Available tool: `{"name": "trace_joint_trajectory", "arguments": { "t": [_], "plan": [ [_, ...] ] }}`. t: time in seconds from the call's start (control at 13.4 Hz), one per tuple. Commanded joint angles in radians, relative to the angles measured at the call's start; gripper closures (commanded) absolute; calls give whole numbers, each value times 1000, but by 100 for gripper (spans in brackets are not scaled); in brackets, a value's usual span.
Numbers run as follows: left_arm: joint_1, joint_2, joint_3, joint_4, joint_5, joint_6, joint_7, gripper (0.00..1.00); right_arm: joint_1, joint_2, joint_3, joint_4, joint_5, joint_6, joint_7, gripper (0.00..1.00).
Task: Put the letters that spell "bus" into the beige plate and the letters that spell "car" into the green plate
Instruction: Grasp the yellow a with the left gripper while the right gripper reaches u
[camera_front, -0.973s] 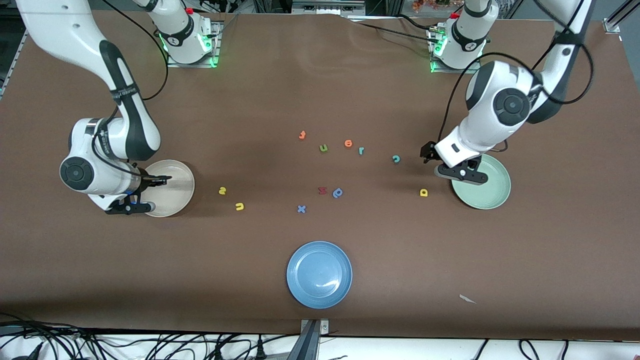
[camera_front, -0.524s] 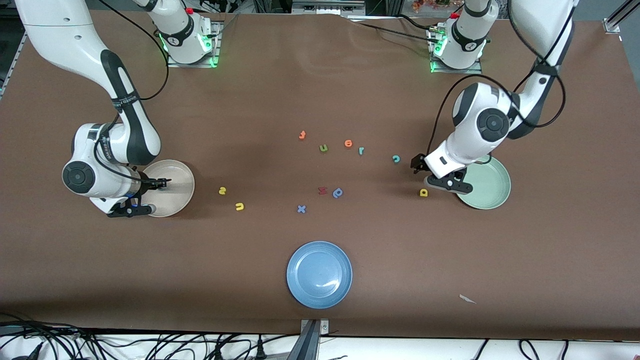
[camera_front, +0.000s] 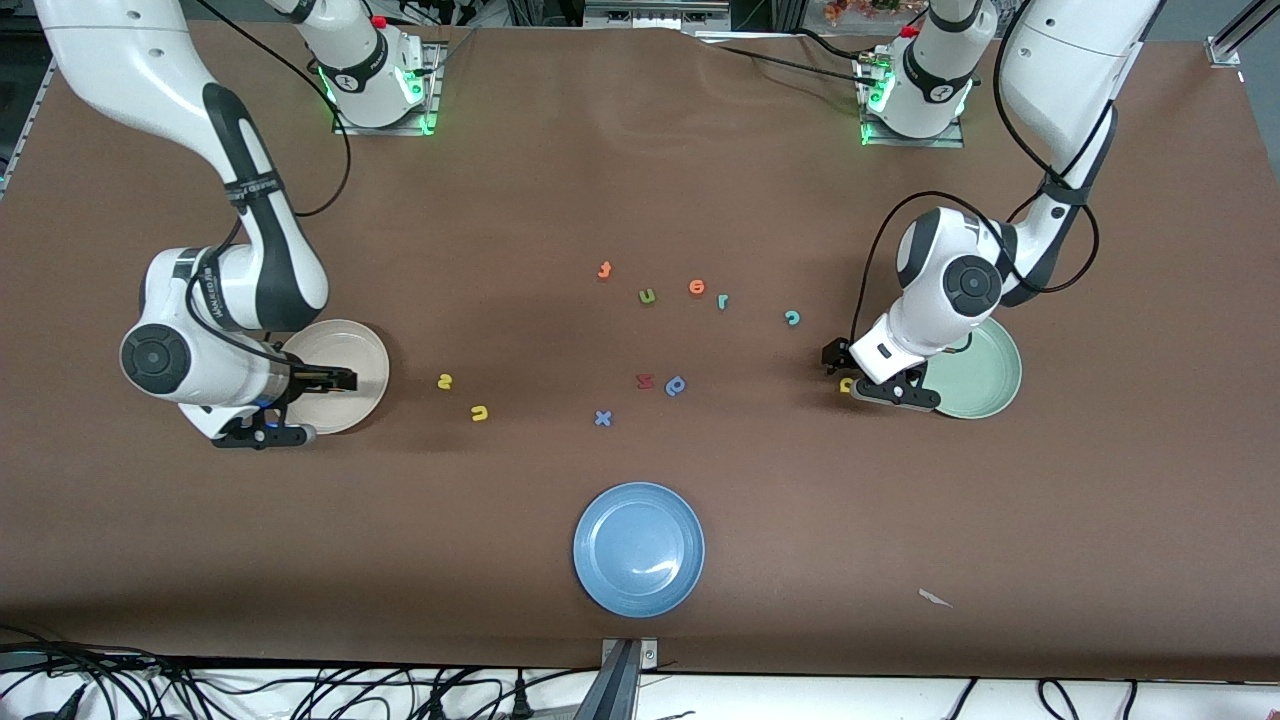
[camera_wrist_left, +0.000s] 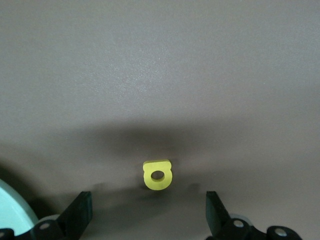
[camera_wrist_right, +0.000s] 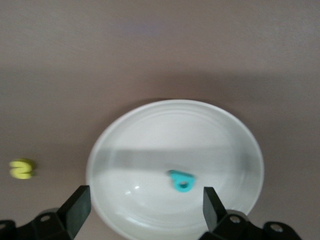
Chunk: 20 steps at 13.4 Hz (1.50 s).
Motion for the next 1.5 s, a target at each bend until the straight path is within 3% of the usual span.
{"name": "trace_joint_trajectory", "arguments": {
  "t": [0.0,0.22,0.37,0.52,0.75,0.82,0.9,1.2,1.42],
  "plan": [
    [-22,47,15,50,-16,-1,24,0,3,-4,77,41,10,-36,153,1],
    [-46,76,38,71,-16,0,24,0,22,7,155,38,10,36,318,1],
    [-46,81,41,71,-14,-1,24,5,70,34,156,33,8,107,382,1],
    [-46,82,41,71,-16,-1,24,43,96,57,156,26,8,182,415,1],
    [-46,85,41,71,-14,-1,24,85,116,126,156,32,-3,337,396,1],
    [-46,85,41,71,-14,-1,22,95,134,145,156,32,-6,367,396,1],
    [-46,85,41,71,-14,-1,22,100,150,157,156,29,-9,380,396,1],
    [-42,40,42,67,-10,-29,21,100,158,166,154,23,-27,383,377,2],
    [-11,-94,42,71,-1,-238,21,100,151,189,154,6,-70,438,320,4]
  ]
}}
